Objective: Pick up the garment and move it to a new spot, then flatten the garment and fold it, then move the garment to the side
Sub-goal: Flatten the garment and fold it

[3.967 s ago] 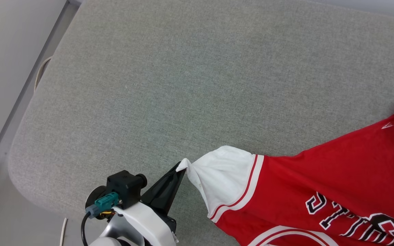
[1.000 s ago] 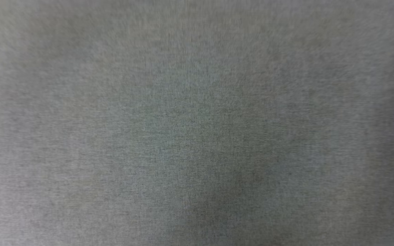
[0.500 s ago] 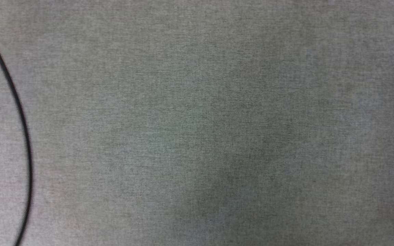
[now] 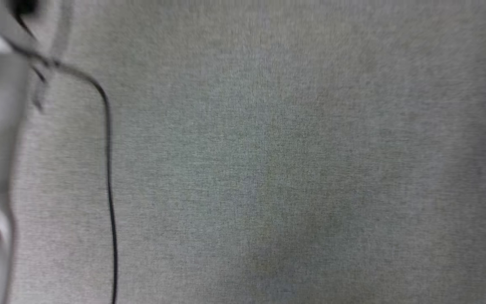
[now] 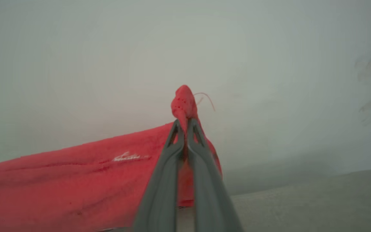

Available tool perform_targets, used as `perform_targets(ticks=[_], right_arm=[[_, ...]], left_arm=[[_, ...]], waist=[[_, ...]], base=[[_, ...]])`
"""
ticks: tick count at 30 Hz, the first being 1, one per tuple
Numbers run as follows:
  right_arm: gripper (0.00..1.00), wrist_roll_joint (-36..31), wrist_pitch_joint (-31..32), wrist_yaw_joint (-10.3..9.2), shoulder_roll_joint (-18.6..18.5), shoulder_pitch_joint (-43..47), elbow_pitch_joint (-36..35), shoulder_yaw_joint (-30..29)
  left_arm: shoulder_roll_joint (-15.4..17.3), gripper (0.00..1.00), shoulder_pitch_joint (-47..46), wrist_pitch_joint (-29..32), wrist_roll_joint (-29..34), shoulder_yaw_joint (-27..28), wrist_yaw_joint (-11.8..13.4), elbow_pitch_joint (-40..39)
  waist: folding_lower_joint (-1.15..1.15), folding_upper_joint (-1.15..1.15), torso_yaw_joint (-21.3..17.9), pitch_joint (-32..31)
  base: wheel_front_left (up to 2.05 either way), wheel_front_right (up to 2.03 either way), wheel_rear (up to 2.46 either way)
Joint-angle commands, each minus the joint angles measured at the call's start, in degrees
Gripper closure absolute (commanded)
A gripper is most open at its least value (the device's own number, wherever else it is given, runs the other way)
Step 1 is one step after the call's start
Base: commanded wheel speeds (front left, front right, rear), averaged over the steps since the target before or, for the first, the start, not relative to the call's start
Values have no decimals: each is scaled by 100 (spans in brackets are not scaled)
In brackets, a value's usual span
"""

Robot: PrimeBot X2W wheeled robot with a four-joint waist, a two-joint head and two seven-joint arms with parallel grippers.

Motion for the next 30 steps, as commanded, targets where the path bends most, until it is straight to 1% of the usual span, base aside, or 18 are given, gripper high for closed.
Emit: perform_targets(ticks=[1, 6, 13, 14, 22, 26, 30], right_arm=[[100, 74, -38, -7, 14, 195, 34, 37], [100, 508, -87, -7, -17, 1112, 135, 207], [100, 1134, 91, -7, -23, 2407, 180, 400], [100, 1374, 190, -7, -58, 2929, 148, 458], [100, 1892, 603, -7, -75, 4112, 67, 733], [100, 2139, 868, -7, -113, 4598, -57, 859], [100, 2324, 1179, -7, -163, 5088, -213, 1006]], left_arm=[[-20, 100, 251, -27, -27, -9, 0, -71], [-174, 100, 1566, -26, -84, -49, 13, -490], [-161, 100, 3311, -27, -200, -225, 58, -872], [-139, 100, 3936, -27, -309, -241, 91, -964], [-24, 100, 5329, 22, -492, -388, 270, -1314], [133, 100, 5921, 131, -582, -432, 357, -1550], [321, 100, 6459, 283, -659, -509, 367, -1801]], waist=[[0, 0, -2, -247], [0, 0, 3, -742], [0, 0, 12, -1420], [0, 0, 22, -1690], [0, 0, 68, -2397], [0, 0, 85, -2718], [0, 0, 97, -3039]], base=[[0, 0, 0], [0, 0, 0], [0, 0, 0], [0, 0, 0], [0, 0, 0], [0, 0, 0], [0, 0, 0]])
